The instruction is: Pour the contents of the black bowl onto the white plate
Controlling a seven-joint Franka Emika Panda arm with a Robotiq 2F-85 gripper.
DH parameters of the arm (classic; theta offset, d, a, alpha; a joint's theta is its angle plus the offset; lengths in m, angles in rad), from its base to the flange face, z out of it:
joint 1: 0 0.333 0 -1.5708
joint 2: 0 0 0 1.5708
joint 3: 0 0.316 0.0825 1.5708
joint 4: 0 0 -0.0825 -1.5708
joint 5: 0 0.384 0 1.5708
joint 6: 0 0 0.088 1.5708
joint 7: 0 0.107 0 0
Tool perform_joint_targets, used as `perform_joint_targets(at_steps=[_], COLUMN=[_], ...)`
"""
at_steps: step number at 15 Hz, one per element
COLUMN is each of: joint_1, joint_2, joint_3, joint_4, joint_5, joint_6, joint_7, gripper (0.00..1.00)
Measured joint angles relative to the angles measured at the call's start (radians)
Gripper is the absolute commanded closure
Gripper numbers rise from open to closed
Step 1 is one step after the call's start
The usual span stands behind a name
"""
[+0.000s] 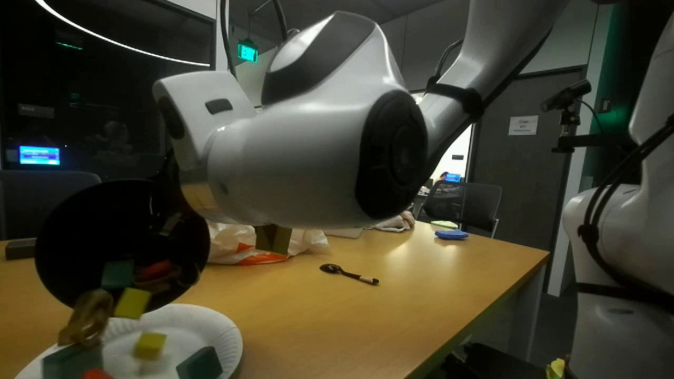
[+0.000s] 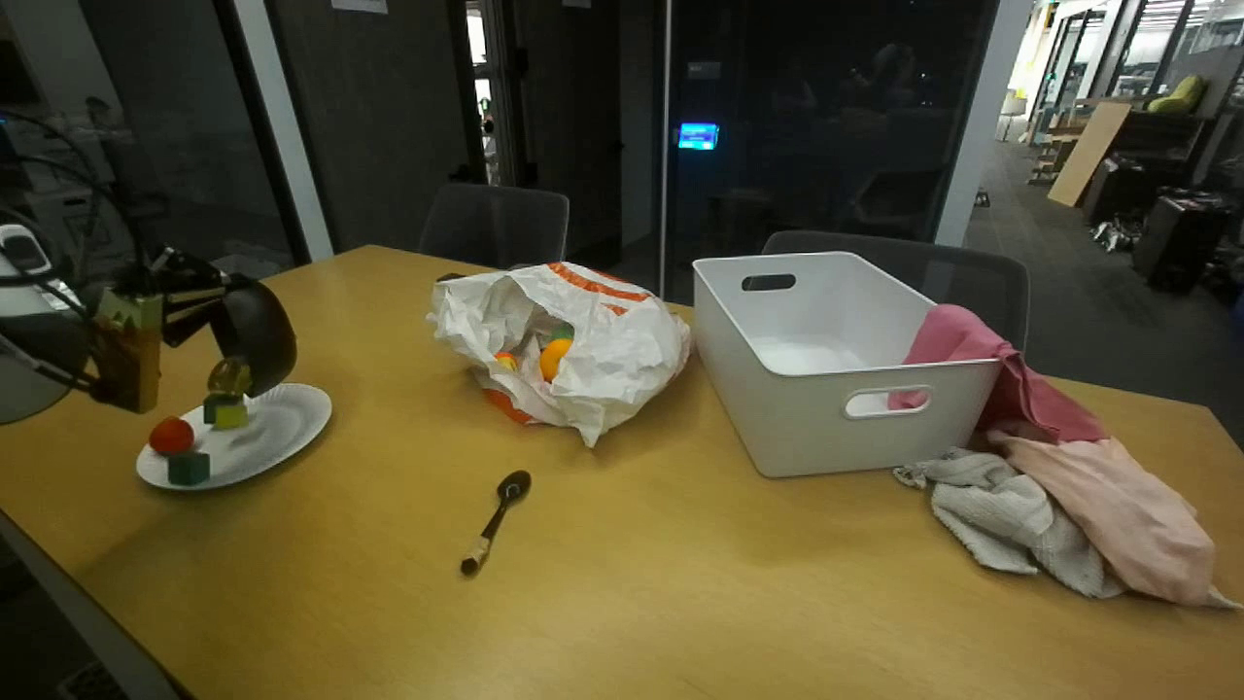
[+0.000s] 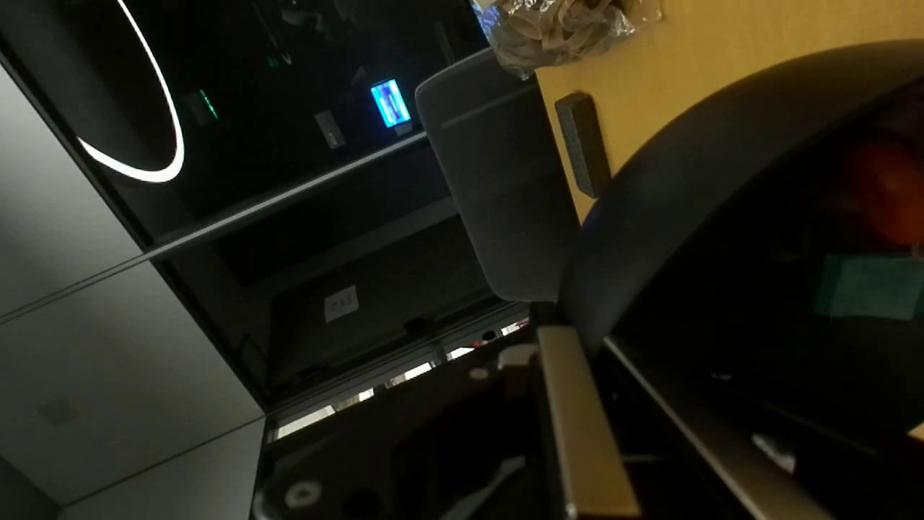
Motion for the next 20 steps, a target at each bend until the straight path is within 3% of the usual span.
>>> perform_joint_targets(at_steps=[5, 13, 20], joint_1=[-0.003, 0.024, 0.029], joint_2=[0.005, -0.008, -0.001], joint_3=[-0.025, -0.005, -0.01], joint_4=[-0.06, -0.075, -0.103], joint_5=[-0.076, -0.143, -0.332], joint_6=[-0.035, -0.098, -0.153], joint_7=[0.031, 0.079, 0.125], gripper=[0.92, 0.92, 0.92])
